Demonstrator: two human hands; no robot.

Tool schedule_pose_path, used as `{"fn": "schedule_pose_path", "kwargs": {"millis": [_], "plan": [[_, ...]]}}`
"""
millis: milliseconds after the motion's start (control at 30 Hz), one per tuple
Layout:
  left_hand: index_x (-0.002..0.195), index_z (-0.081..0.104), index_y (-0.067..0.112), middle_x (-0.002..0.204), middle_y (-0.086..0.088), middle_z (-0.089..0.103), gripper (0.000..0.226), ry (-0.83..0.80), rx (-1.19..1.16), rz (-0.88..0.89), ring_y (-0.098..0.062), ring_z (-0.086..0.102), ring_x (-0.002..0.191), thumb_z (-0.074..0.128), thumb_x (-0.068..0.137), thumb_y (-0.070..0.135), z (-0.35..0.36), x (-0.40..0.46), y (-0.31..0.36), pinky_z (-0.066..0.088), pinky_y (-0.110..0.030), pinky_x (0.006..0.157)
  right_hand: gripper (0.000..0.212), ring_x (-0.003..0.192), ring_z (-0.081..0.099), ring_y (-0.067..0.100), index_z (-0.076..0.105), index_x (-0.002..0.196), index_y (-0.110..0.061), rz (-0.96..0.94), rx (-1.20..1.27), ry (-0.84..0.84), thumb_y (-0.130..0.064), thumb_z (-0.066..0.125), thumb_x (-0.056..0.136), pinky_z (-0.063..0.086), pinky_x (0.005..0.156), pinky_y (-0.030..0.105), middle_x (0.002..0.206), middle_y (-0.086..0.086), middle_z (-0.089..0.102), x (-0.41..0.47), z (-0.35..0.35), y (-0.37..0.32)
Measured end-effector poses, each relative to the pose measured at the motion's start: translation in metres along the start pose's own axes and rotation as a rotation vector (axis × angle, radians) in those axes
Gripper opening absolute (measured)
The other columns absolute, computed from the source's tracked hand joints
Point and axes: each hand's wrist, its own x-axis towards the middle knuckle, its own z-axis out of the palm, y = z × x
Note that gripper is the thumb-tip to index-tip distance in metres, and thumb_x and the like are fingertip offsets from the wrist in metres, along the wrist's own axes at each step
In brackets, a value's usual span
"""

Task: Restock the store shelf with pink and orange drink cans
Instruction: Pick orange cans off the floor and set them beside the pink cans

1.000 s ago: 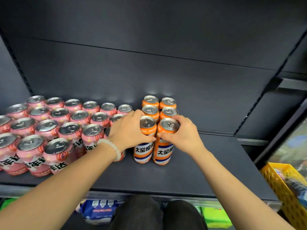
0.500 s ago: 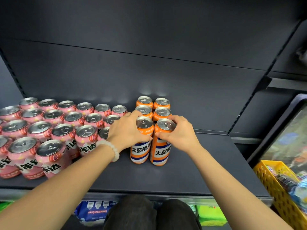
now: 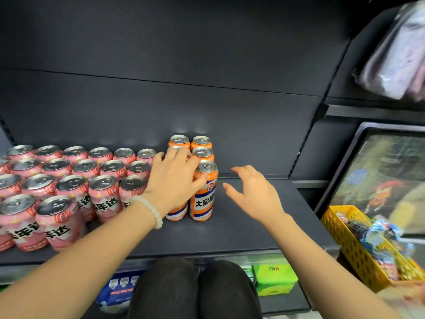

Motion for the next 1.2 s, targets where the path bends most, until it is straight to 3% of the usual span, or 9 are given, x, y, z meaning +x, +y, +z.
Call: {"fn": "schedule_pose_path", "kwargs": {"millis": [100, 167, 267, 400, 533, 667, 900, 1200], "plan": [[0.084, 0.069, 0.018, 0.085, -0.004, 0.063, 0.054, 0.002, 0.013, 0.115, -0.028, 0.062, 0.083, 0.030, 0.080, 0.054, 0.001, -0.015, 0.042, 0.046, -0.042, 0.070, 0.050, 0.123, 0.046, 0.020, 0.046, 0.135, -0.019, 0.045, -0.078, 0.010, -0.046, 0.048, 0.092, 0.045, 0.092, 0.036, 0.133, -0.003, 0.050, -0.034, -0.012, 0.028], [0.085, 0.071, 0.019, 0.084, -0.004, 0.063, 0.055, -0.021, -0.042, 0.171, -0.027, 0.062, 0.083, 0.030, 0.080, 0.055, 0.006, -0.027, 0.072, 0.046, -0.042, 0.071, 0.050, 0.122, 0.047, 0.021, 0.048, 0.133, -0.019, 0.088, -0.111, 0.018, -0.046, 0.049, 0.092, 0.045, 0.093, 0.036, 0.132, -0.002, 0.052, -0.061, -0.018, 0.051], [0.092, 0.070, 0.020, 0.091, -0.003, 0.064, 0.061, -0.089, -0.138, 0.243, -0.028, 0.062, 0.089, 0.024, 0.079, 0.058, 0.015, -0.047, 0.121, 0.045, -0.043, 0.078, 0.048, 0.120, 0.050, 0.024, 0.053, 0.130, -0.016, 0.173, -0.136, 0.042, -0.045, 0.052, 0.091, 0.044, 0.095, 0.038, 0.128, 0.001, 0.055, -0.110, -0.026, 0.087], [0.117, 0.058, 0.028, 0.116, 0.004, 0.055, 0.075, -0.245, -0.165, 0.341, -0.020, 0.051, 0.111, 0.005, 0.076, 0.062, 0.029, -0.074, 0.183, 0.035, -0.038, 0.093, 0.045, 0.117, 0.052, 0.024, 0.056, 0.126, -0.016, 0.304, -0.169, 0.057, -0.044, 0.053, 0.090, 0.045, 0.091, 0.036, 0.123, 0.002, 0.057, -0.182, -0.034, 0.128], [0.125, 0.053, 0.029, 0.123, 0.004, 0.052, 0.048, -0.311, -0.212, 0.462, -0.019, 0.047, 0.118, 0.030, 0.093, 0.056, 0.046, -0.101, 0.243, 0.035, -0.037, 0.095, 0.043, 0.113, 0.053, 0.024, 0.058, 0.122, -0.018, 0.478, -0.167, 0.041, -0.046, 0.053, 0.090, 0.047, 0.087, 0.037, 0.118, 0.001, 0.056, -0.251, -0.035, 0.166], [0.121, 0.055, 0.028, 0.118, 0.003, 0.053, 0.054, -0.383, -0.264, 0.530, -0.020, 0.049, 0.115, 0.022, 0.090, 0.059, 0.062, -0.125, 0.294, 0.038, -0.037, 0.090, 0.042, 0.116, 0.052, 0.022, 0.056, 0.122, -0.020, 0.654, -0.164, 0.012, -0.047, 0.049, 0.091, 0.045, 0.086, 0.035, 0.122, -0.001, 0.055, -0.310, -0.032, 0.191], [0.128, 0.050, 0.026, 0.124, -0.003, 0.051, 0.047, -0.604, -0.271, 0.586, -0.024, 0.045, 0.118, 0.035, 0.092, 0.054, 0.111, -0.166, 0.366, 0.037, -0.037, 0.092, 0.044, 0.121, 0.049, 0.016, 0.052, 0.129, -0.024, 0.836, -0.112, -0.026, -0.047, 0.047, 0.092, 0.044, 0.089, 0.032, 0.133, -0.007, 0.051, -0.379, -0.007, 0.232], [0.134, 0.043, 0.031, 0.128, -0.001, 0.049, 0.057, -0.959, -0.211, 0.651, -0.023, 0.044, 0.120, 0.042, 0.085, 0.060, 0.206, -0.227, 0.399, 0.036, -0.041, 0.095, 0.048, 0.119, 0.051, 0.018, 0.051, 0.131, -0.020, 0.978, 0.079, -0.197, -0.046, 0.052, 0.090, 0.046, 0.086, 0.032, 0.134, -0.004, 0.051, -0.431, 0.077, 0.263]]}}
